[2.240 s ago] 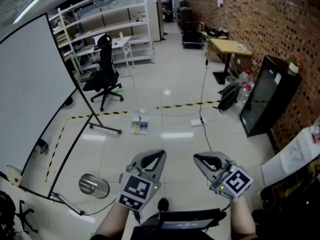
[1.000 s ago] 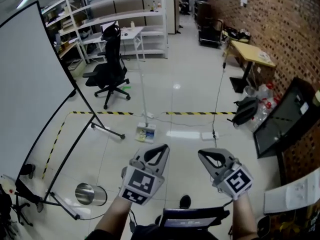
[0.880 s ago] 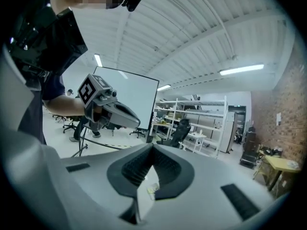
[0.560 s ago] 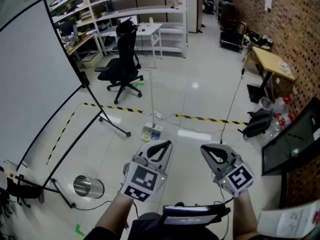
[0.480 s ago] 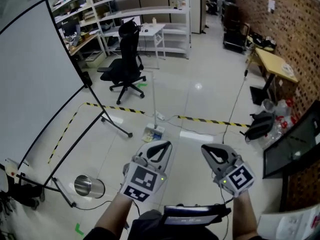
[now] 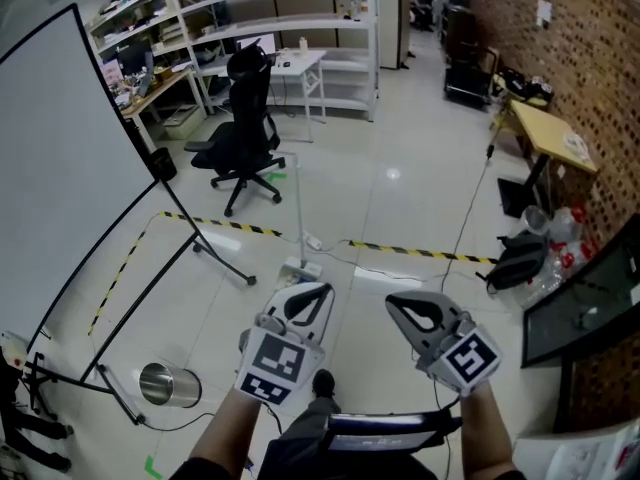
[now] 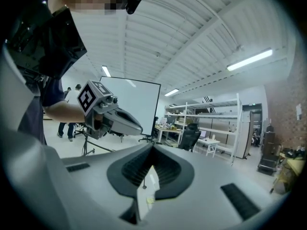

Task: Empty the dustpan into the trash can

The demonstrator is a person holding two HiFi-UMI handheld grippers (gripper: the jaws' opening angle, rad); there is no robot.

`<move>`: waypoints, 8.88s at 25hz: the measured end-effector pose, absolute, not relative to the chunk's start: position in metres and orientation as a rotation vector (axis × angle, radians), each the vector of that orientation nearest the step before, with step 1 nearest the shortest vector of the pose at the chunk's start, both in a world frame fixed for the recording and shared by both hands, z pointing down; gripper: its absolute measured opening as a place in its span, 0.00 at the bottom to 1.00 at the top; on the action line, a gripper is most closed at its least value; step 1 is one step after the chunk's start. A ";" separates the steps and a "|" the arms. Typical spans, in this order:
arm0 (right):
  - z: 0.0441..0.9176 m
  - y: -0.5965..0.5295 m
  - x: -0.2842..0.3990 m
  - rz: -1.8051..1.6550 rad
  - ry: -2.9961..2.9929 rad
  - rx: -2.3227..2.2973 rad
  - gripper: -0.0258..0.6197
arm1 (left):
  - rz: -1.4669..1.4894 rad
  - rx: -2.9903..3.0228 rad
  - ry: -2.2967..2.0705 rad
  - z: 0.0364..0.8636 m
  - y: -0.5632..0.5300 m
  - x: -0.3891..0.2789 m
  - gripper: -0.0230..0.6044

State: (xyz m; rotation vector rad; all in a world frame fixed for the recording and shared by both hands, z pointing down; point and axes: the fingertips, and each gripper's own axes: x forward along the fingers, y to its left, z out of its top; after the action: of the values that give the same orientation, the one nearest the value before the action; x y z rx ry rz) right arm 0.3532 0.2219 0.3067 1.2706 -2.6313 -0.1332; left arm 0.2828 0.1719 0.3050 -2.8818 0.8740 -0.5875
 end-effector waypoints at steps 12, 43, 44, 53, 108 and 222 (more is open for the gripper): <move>0.304 0.091 0.347 -0.148 -2.564 1.242 0.06 | -0.473 -2.936 0.881 0.303 0.033 0.277 0.04; 0.314 -0.164 0.397 -0.180 -2.825 0.791 0.06 | -0.621 -2.771 1.367 0.317 -0.185 0.333 0.04; 0.317 -0.169 0.398 -0.182 -2.835 0.767 0.06 | -0.634 -2.761 1.388 0.321 -0.189 0.333 0.04; 0.337 -0.214 0.390 -0.124 -2.882 0.619 0.06 | -0.682 -2.727 1.544 0.344 -0.223 0.322 0.04; 0.426 -0.480 0.372 -0.038 -2.812 -0.059 0.06 | -0.575 -2.229 2.405 0.428 -0.429 0.273 0.04; 0.533 -0.401 0.302 0.146 -2.653 -0.326 0.06 | -0.554 -2.094 2.673 0.631 -0.349 0.230 0.14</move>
State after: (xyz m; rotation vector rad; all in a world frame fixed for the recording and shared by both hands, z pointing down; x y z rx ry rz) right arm 0.3021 -0.4014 0.5329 -0.3265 -2.6528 0.1463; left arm 0.2304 -0.3488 0.6308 -2.0942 2.6733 -0.5538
